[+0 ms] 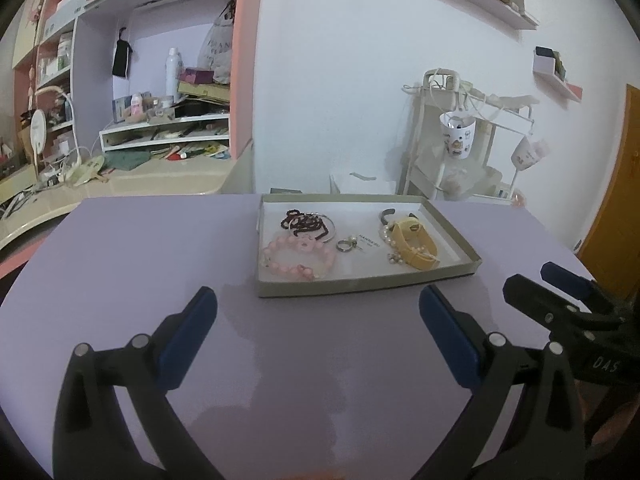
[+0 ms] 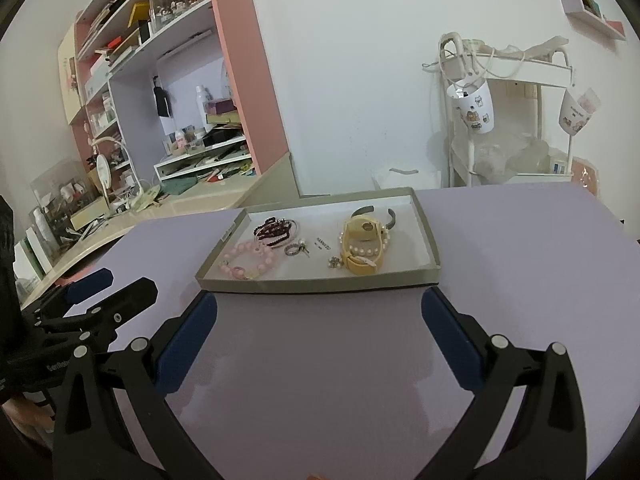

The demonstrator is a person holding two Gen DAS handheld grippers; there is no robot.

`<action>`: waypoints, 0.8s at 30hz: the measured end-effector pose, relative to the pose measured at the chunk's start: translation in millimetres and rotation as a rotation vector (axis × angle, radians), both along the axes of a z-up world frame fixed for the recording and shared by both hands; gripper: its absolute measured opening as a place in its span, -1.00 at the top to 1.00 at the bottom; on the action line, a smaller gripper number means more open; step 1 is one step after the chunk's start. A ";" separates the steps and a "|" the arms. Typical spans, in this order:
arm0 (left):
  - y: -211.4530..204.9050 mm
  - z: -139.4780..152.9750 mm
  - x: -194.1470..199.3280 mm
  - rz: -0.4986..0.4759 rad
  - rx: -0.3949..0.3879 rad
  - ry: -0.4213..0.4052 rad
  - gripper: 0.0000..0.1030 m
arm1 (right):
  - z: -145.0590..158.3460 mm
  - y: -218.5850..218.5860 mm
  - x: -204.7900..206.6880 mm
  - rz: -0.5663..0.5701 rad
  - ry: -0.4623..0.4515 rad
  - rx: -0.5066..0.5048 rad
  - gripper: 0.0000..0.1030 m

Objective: Organize jewelry

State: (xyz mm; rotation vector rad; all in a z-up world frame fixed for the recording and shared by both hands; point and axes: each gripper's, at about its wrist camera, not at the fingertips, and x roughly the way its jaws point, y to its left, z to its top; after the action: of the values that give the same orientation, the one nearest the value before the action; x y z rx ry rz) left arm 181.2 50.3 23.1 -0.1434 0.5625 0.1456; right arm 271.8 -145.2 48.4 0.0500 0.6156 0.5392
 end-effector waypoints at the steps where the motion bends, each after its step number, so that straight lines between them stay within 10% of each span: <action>1: -0.9 0.1 -0.3 -0.002 0.003 -0.004 -0.96 | -0.4 -0.1 -0.6 0.000 -0.002 0.002 -0.97; 24: 1.4 -15.3 9.0 0.004 -0.007 0.013 -0.96 | -10.2 1.9 -0.3 0.009 -0.014 0.019 -0.97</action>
State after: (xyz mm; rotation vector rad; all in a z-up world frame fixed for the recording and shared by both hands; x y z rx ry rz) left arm 190.2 51.7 7.8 -0.1509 0.5756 0.1484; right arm 271.5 -143.4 38.3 0.0614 0.5976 0.5539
